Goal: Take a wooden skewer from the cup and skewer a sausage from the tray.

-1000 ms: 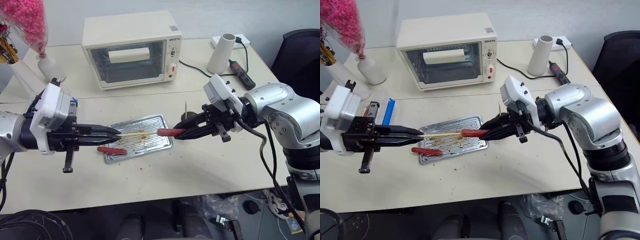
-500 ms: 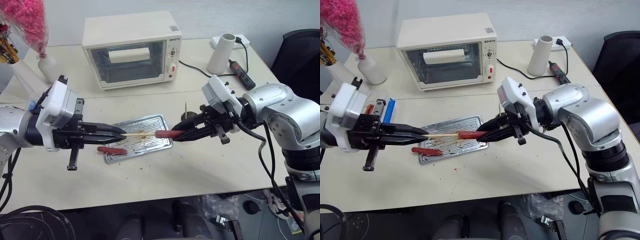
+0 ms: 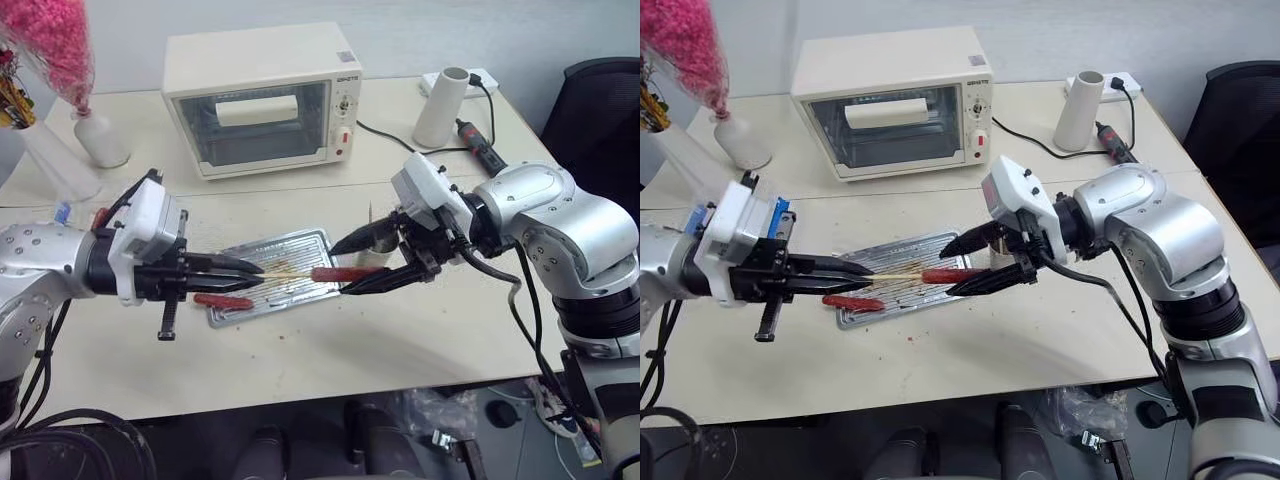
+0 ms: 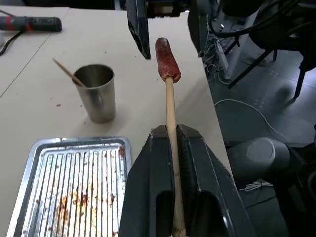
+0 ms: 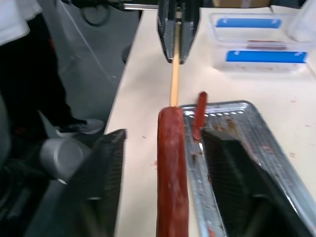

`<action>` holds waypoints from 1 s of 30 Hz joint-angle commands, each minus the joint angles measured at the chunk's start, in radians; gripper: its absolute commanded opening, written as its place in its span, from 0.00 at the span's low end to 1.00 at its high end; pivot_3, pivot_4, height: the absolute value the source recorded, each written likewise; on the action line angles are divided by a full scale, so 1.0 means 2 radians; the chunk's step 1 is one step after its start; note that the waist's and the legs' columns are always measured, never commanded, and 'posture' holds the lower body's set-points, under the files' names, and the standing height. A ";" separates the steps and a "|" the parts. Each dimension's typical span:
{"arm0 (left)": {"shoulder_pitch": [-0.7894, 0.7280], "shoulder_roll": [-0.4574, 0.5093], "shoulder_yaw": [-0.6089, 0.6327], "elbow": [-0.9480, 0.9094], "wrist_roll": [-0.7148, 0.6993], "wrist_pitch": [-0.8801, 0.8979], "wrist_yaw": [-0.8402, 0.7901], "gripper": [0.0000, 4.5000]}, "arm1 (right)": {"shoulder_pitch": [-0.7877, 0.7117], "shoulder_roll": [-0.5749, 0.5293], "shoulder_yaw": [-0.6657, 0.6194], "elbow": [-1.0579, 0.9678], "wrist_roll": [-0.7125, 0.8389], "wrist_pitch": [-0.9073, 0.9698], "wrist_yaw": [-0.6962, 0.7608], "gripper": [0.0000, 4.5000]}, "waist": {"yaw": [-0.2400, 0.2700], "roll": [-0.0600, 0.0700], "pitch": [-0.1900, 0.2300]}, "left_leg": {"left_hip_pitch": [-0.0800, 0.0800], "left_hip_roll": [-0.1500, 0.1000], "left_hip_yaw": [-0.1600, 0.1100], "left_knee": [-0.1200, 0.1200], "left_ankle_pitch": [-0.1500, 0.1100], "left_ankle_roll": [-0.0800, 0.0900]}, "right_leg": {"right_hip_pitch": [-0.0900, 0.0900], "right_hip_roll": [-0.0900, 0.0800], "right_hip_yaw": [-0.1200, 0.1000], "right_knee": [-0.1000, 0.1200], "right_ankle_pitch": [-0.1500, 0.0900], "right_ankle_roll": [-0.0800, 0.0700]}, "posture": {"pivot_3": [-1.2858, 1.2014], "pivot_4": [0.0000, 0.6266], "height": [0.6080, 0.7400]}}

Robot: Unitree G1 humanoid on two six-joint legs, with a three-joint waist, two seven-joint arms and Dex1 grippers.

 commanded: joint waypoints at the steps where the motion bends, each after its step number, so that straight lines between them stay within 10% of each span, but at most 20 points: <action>1: 0.042 -0.007 0.077 -0.017 0.010 -0.006 0.032 0.00 | -0.014 -0.015 -0.040 0.021 -0.008 -0.012 -0.016 0.62 | 0.000 0.000 0.000 | 0.000 0.000 0.000 0.000 0.000 0.000 | 0.000 0.000 0.000 0.000 0.000 0.000 | 0.52 0.24 1.00; 10: 0.173 -0.100 0.229 -0.052 0.102 -0.011 0.210 0.00 | -0.014 -0.007 -0.119 0.033 0.041 0.056 -0.093 0.62 | 0.001 0.000 0.000 | 0.001 0.002 0.000 0.000 0.000 0.000 | 0.000 -0.001 0.001 0.000 0.000 0.000 | 0.52 0.24 1.00; 14: 0.201 -0.130 0.259 -0.031 0.158 -0.012 0.281 0.00 | -0.004 0.002 -0.138 0.015 0.080 0.104 -0.125 0.82 | 0.001 0.000 0.000 | 0.001 0.002 0.000 0.000 0.000 0.000 | 0.000 -0.001 0.001 0.001 0.000 0.000 | 0.52 0.24 1.00; 16: 0.199 -0.136 0.258 -0.002 0.183 -0.017 0.309 0.00 | -0.001 0.011 -0.137 0.008 0.080 0.101 -0.144 0.98 | 0.001 0.000 0.000 | 0.002 0.002 0.000 0.000 0.000 0.000 | 0.001 -0.001 0.001 0.001 0.000 0.000 | 0.52 0.24 1.00; 27: 0.122 -0.135 0.170 0.141 0.244 -0.061 0.341 0.00 | 0.003 0.020 -0.124 0.000 0.084 0.084 -0.150 0.99 | 0.004 -0.002 -0.001 | 0.002 0.001 0.001 0.000 0.000 0.001 | 0.001 -0.003 0.001 0.001 0.000 0.000 | 0.52 0.24 1.00; 30: 0.117 -0.135 0.174 0.149 0.253 -0.058 0.355 0.18 | 0.003 0.015 -0.122 0.000 0.079 0.079 -0.145 1.00 | 0.001 -0.002 -0.001 | 0.002 0.001 0.001 0.000 0.000 0.001 | 0.001 -0.006 0.001 0.001 0.000 0.000 | 0.52 0.24 1.00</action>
